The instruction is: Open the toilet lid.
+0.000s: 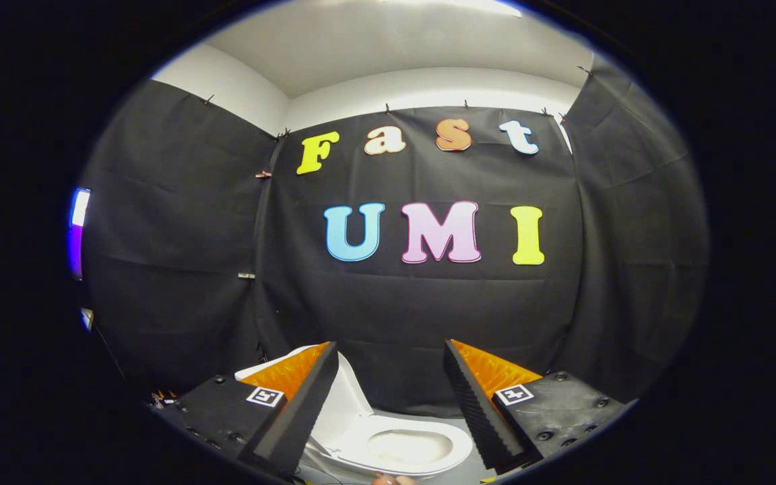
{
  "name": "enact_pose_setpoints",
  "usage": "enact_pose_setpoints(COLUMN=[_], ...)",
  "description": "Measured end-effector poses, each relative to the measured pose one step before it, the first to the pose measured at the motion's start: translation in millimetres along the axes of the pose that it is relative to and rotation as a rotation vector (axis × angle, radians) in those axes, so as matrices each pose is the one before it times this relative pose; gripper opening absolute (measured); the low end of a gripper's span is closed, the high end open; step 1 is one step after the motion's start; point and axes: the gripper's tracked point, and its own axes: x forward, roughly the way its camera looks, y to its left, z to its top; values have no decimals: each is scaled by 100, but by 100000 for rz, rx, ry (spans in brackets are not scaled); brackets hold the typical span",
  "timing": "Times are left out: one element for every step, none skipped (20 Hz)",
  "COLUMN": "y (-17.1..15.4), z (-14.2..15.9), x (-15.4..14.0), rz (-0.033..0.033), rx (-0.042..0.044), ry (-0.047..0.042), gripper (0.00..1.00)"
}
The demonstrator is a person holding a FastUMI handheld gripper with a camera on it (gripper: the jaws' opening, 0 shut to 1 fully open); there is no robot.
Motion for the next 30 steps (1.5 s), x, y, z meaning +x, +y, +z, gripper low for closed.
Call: enact_pose_setpoints(y=[54, 82, 14, -28, -45, -46, -63, 2, 28, -22, 23, 116, -29, -73, -39, -9, -92, -14, -91, -24, -6, -3, -75, -95, 8, -39, -127, 23, -49, -76], z=[5, 15, 60, 38, 107, 46, 5, 43, 2, 15, -61, -34, -19, -43, -40, -50, -96, 5, -16, 59, -45, -39, -60, -121, 25, 10, 3, 23, -24, -31], x=[-79, -63, -2, -7, -89, -25, -26, -3, -30, 25, 44, -80, 34, 62, -24, -71, 144, 7, -29, 144, -33, -38, 53, -1, 15, 7, -6, -40, -56, -43], rz=[154, 52, 76, -54, -63, 0, -58, -2, 129, 73, 345, 316, -7, -74, -84, -68, -43, -177, -173, -79, -45, -198, -241, -211, -15, -290, -301, -32, -182, -143], rx=[-261, 8, 222, 267, 324, 166, 64, 85, 258, 342, 356, 183, 49, -101, -101, -77, -3, 47, 166, 200, 121, 33, 67, 32, 39, 30, 50, 27, -59, -155], ry=[-17, -21, -127, -146, -133, -97, -7, -80, -64, -14, 42, 128, 159, 136, 98, 58, 143, 172, -32, -10, -21, 57, 197, 169, 89, -19, 0, -58, -53, 65], gripper=[98, 98, 98, 98, 98, 98, 98, 98, 98, 98, 98, 98, 98, 98, 98, 98, 98, 98, 98, 98, 98, 98, 98, 98, 98, 98, 98, 98, 98, 98])
